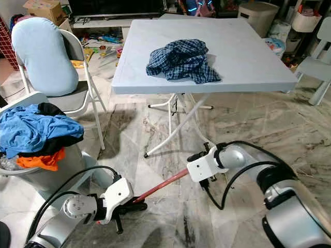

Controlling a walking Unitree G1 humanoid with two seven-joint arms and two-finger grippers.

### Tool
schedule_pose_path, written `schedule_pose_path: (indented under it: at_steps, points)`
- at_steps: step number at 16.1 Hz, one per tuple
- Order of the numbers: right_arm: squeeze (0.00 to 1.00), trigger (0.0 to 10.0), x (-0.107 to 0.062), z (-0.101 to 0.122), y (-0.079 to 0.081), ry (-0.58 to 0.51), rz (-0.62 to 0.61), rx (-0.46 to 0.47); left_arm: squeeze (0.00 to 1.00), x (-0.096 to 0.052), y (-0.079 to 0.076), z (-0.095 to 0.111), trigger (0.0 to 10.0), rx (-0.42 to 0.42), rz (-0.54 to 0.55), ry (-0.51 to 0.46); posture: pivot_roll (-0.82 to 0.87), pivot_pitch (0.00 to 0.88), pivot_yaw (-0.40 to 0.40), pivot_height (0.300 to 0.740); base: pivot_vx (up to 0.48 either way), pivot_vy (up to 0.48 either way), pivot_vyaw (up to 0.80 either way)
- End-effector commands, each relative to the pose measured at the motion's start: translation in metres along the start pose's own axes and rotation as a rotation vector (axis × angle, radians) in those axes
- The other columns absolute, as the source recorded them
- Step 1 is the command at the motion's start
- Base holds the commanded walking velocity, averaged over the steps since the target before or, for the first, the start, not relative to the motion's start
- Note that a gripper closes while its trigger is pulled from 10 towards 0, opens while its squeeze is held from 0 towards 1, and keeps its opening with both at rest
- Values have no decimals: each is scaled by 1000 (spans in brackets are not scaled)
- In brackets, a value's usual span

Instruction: Hang hanger

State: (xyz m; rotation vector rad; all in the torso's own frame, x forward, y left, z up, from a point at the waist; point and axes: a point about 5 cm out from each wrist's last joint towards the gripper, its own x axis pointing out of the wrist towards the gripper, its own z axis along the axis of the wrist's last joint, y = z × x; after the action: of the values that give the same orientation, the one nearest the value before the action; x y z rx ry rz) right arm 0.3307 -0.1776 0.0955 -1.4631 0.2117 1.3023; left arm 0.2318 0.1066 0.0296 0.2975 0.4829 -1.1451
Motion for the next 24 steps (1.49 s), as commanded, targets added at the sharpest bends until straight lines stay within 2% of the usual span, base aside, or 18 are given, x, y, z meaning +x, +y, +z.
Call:
schedule_pose_path:
  at_steps: [1,2,5,9,10,11,13,14,20,24]
  points:
    - [663,10000,8,6,-1,-14,0,3,0,7,0,28,10000,92,-16,-110,-14,34,6,740,0,0,0]
    - [1000,10000,9,6,2,-21,-2,30,0,6,3,30,10000,108,2,-117,-12,33,5,740,0,0,0]
    - [1000,10000,7,1,5,-5,4,48,0,4,13,34,10000,161,61,-135,-14,30,4,740,0,0,0]
    - [1000,10000,2,-3,1,10,-32,39,0,5,15,41,10000,170,75,-174,-17,32,7,740,0,0,0]
    - [922,10000,3,-2,0,8,-40,28,0,6,14,43,10000,178,61,-179,-17,32,7,740,0,0,0]
    - [675,10000,4,-1,-2,10,-58,25,0,8,12,45,10000,180,50,-189,-17,32,7,740,0,0,0]
    - [43,10000,6,2,-4,2,-77,20,0,14,7,54,10000,187,17,-219,-17,32,7,740,0,0,0]
    - [0,10000,7,2,-4,4,-75,18,0,15,6,56,10000,189,11,-227,-19,33,9,740,0,0,0]
    - [0,10000,6,-1,-4,23,-75,18,0,23,6,75,10000,187,13,-292,-25,37,5,740,0,0,0]
    - [0,10000,2,-6,-5,50,-69,10,0,32,10,83,10000,231,-5,-286,-35,37,8,740,0,0,0]
